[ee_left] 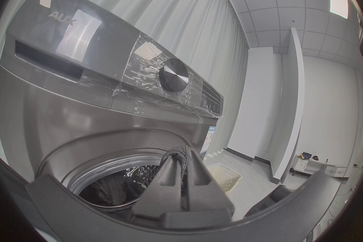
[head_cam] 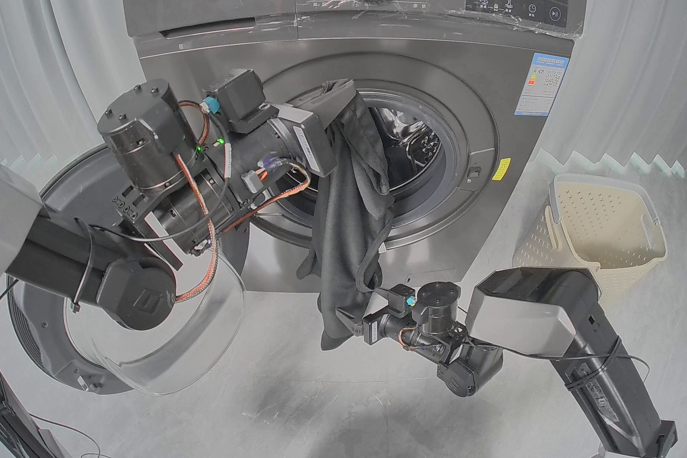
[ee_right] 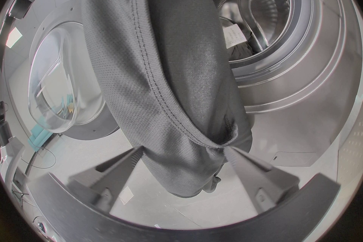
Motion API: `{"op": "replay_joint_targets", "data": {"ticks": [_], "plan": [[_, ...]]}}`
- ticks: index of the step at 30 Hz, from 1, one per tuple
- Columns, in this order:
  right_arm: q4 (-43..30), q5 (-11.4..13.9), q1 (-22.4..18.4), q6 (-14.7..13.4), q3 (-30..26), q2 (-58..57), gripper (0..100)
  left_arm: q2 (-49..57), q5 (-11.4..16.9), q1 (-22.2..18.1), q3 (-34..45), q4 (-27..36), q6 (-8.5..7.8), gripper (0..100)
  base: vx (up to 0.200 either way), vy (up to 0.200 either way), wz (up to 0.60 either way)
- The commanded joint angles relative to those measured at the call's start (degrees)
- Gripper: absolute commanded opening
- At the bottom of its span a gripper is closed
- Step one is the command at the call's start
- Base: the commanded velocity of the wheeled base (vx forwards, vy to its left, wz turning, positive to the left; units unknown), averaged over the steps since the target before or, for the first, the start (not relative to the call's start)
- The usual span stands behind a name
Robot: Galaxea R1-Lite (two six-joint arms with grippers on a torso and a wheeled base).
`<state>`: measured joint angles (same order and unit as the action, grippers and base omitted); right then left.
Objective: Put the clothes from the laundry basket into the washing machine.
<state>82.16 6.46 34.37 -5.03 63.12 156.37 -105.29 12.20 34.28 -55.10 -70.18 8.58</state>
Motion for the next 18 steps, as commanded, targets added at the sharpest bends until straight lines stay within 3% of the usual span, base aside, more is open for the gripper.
{"op": "replay_joint_targets", "data": {"ticks": [1, 9, 12, 18], "plan": [[0.36, 0.22, 0.00, -0.06, 2.71, 2.01, 0, 0.52, 0.01, 0.00, -0.01, -0.13, 0.03, 0, 0.000, 0.000, 0.00], [3.00, 0.22, -0.26, -0.15, 3.23, 1.57, 0, 0.44, 0.01, -0.53, 0.35, -0.48, 0.03, 0, 0.000, 0.000, 0.00], [5.90, 0.22, -0.79, -0.06, -0.72, -1.07, 0, 0.44, 0.01, -0.79, 0.61, -0.66, 0.12, 0, 0.000, 0.000, 0.00], [6.43, -0.13, -3.25, 0.55, -15.31, -13.37, 0, 0.52, -0.07, -2.90, 0.61, -0.75, 0.12, 0, 0.000, 0.000, 0.00]]}}
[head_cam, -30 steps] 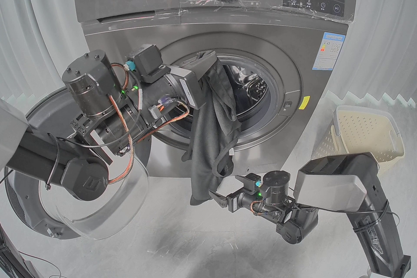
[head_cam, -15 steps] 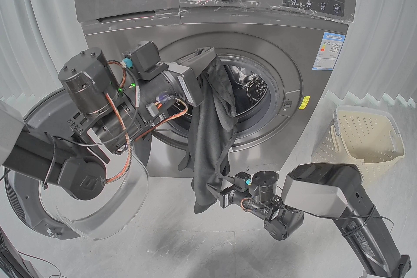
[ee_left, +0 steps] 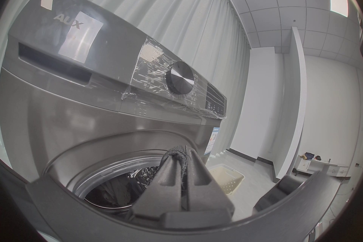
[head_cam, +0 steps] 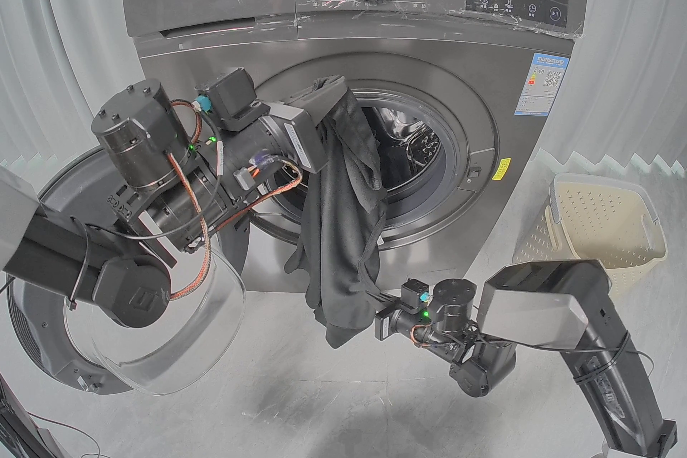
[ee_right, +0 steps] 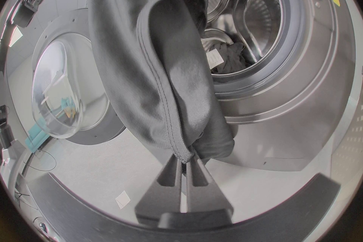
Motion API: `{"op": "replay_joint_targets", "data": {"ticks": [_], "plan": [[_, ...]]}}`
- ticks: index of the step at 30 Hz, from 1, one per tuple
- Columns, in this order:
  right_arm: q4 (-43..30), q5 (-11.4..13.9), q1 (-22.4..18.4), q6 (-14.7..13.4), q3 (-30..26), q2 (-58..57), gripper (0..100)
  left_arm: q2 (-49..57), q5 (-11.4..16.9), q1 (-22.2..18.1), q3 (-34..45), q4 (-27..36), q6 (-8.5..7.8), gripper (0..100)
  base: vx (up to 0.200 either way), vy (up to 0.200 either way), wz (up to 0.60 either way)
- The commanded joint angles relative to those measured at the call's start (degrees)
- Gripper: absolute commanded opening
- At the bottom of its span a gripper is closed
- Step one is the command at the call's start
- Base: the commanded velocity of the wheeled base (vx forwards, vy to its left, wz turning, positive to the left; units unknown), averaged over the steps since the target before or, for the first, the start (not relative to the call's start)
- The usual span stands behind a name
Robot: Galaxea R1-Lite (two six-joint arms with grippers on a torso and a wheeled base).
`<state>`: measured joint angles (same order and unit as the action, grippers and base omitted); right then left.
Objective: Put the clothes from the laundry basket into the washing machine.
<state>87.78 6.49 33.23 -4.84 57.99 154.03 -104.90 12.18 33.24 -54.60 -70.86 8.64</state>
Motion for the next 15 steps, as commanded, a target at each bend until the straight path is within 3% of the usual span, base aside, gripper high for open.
{"op": "replay_joint_targets", "data": {"ticks": [1, 8, 15], "plan": [[0.81, -0.07, -2.73, 0.53, -12.38, -13.14, 0, 0.13, -0.05, -2.04, 0.20, -0.06, 0.06, 0, 0.000, 0.000, 0.00], [0.55, -0.07, -4.49, 1.68, -28.11, -30.54, 0, 3.47, -0.05, -4.59, 6.88, -1.73, 0.15, 0, 0.000, 0.000, 0.00], [0.37, -0.60, -5.99, 1.68, -36.37, -42.93, 0, 8.13, 0.13, -7.49, 14.79, -5.60, 0.41, 0, 0.000, 0.000, 0.00]]}}
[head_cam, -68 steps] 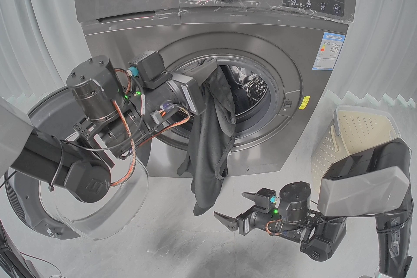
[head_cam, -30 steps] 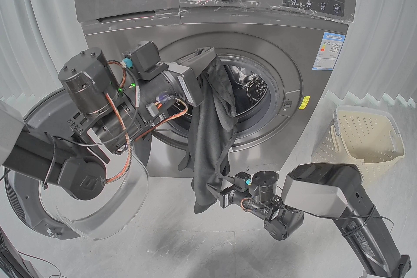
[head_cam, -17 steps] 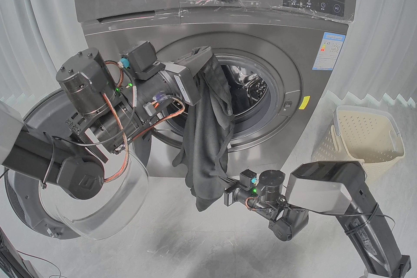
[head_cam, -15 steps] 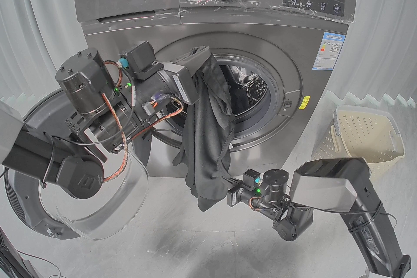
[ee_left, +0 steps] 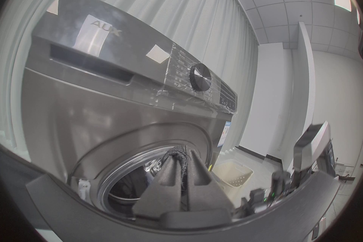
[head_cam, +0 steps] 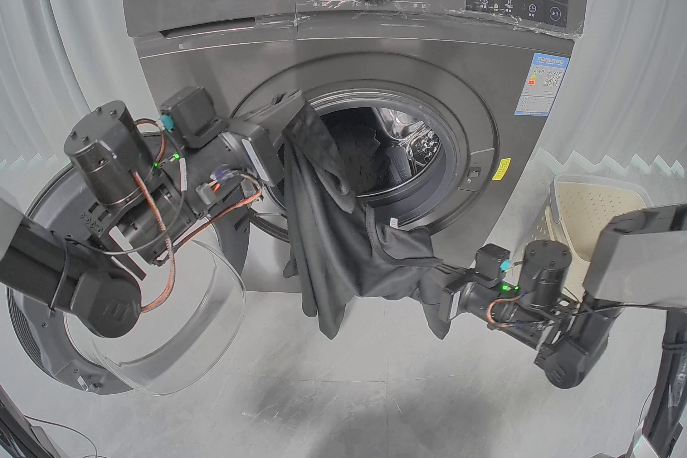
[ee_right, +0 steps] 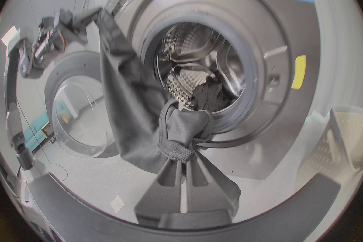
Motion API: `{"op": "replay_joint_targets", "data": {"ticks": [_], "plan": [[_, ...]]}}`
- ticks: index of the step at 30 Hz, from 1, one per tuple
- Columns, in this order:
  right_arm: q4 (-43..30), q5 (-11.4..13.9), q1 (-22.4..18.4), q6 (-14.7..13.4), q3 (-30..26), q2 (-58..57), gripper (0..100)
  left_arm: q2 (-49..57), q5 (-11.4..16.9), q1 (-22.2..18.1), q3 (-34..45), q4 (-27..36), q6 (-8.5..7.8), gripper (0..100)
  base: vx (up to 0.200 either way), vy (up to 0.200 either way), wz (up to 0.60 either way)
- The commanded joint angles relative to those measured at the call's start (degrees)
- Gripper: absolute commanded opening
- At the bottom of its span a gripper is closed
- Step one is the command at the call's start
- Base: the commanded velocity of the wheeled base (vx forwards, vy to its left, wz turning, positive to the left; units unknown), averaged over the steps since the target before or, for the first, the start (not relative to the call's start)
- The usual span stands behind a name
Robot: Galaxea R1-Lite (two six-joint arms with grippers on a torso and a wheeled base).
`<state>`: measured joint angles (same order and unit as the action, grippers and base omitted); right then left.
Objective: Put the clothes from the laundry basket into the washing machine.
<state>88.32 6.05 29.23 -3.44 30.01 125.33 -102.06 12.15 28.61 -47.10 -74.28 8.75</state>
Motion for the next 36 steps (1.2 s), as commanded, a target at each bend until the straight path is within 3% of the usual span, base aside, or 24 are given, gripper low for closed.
{"op": "replay_joint_targets", "data": {"ticks": [1, 8, 17, 22, 29, 36], "plan": [[-0.08, 0.11, -2.78, 0.36, -9.45, -15.56, 0, 6.61, 0.24, -3.21, 8.70, -2.28, 0.39, 0, 0.000, 0.000, 0.00], [-0.08, 0.55, -3.31, -0.61, -15.07, -22.68, 0, 14.70, 1.12, -3.47, 20.30, -4.03, 0.48, 0, 0.000, 0.000, 0.00], [0.01, -0.69, -4.10, -0.52, -14.28, -24.52, 0, 15.58, 1.64, -3.65, 21.44, -4.91, 0.21, 0, 0.000, 0.000, 0.00], [-0.08, -4.90, -4.71, -0.61, -8.74, -24.43, 0, 15.40, 1.47, -3.56, 22.23, -5.09, 0.04, 0, 0.000, 0.000, 0.00], [-0.08, -5.26, -5.06, -0.61, -5.58, -24.70, 0, 15.31, 1.47, -4.35, 22.32, -5.44, 0.30, 0, 0.000, 0.000, 0.00], [-0.25, -5.26, -9.90, -0.52, -3.47, -24.87, 0, 14.96, 1.73, -6.46, 23.02, -5.53, 0.39, 0, 0.000, 0.000, 0.00]]}}
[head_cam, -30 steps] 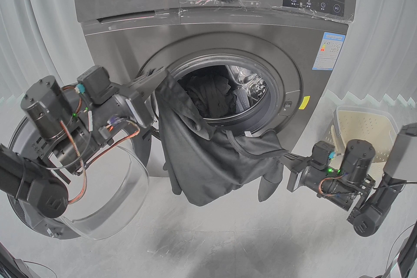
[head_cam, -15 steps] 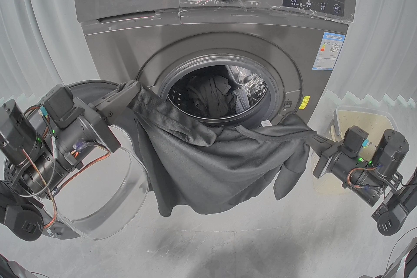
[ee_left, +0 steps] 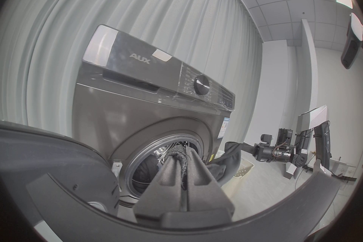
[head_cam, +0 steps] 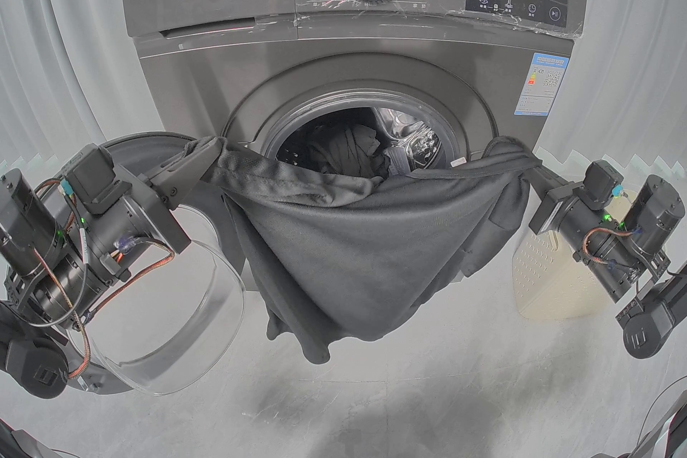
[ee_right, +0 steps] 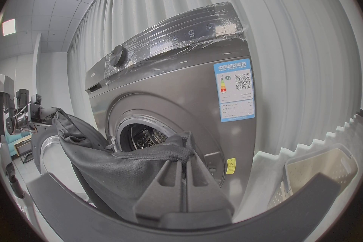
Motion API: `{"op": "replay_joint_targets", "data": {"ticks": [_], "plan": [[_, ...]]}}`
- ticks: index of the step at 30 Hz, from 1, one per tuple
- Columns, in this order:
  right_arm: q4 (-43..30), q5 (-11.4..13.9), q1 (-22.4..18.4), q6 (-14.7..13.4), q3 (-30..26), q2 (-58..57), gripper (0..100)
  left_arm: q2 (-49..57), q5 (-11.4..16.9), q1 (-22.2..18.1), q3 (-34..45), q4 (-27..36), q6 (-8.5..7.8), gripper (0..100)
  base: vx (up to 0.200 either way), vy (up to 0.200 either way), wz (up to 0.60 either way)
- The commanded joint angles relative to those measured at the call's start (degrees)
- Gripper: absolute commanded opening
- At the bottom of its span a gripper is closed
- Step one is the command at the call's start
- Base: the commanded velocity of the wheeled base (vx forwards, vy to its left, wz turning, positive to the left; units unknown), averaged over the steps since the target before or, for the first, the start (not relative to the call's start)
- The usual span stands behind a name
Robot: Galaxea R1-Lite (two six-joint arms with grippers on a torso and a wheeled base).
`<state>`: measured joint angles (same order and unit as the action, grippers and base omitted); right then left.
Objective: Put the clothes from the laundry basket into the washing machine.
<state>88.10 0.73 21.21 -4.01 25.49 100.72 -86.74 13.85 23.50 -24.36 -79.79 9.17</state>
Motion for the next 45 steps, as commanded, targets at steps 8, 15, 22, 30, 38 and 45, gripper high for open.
{"op": "replay_joint_targets", "data": {"ticks": [8, 15, 22, 30, 38, 45], "plan": [[0.05, 0.32, -3.11, 0.06, 1.14, -0.44, 0, -0.36, 0.04, -2.50, 0.19, -0.02, -0.03, 0, 0.000, 0.000, 0.00], [0.05, 0.32, -3.02, 0.06, 1.23, -0.44, 0, -0.36, 0.04, -2.59, 0.27, -0.63, -0.03, 0, 0.000, 0.000, 0.00], [0.05, 0.32, -2.93, 0.06, 1.49, -0.61, 0, -0.36, 0.04, -2.59, 0.27, -0.90, -0.03, 0, 0.000, 0.000, 0.00], [0.05, 0.32, -2.93, 0.06, 1.84, -0.61, 0, -0.36, 0.13, -2.67, 0.71, -0.90, -0.20, 0, 0.000, 0.000, 0.00], [0.05, 0.50, -2.58, 0.06, 1.49, -0.87, 0, -0.80, 0.30, -2.59, 1.33, -0.90, -0.64, 0, 0.000, 0.000, 0.00], [0.14, 0.85, 1.46, -0.12, 0.96, -0.96, 0, -3.44, 1.71, -0.12, 3.18, -0.54, -0.64, 100, 0.000, 0.000, 0.00]]}}
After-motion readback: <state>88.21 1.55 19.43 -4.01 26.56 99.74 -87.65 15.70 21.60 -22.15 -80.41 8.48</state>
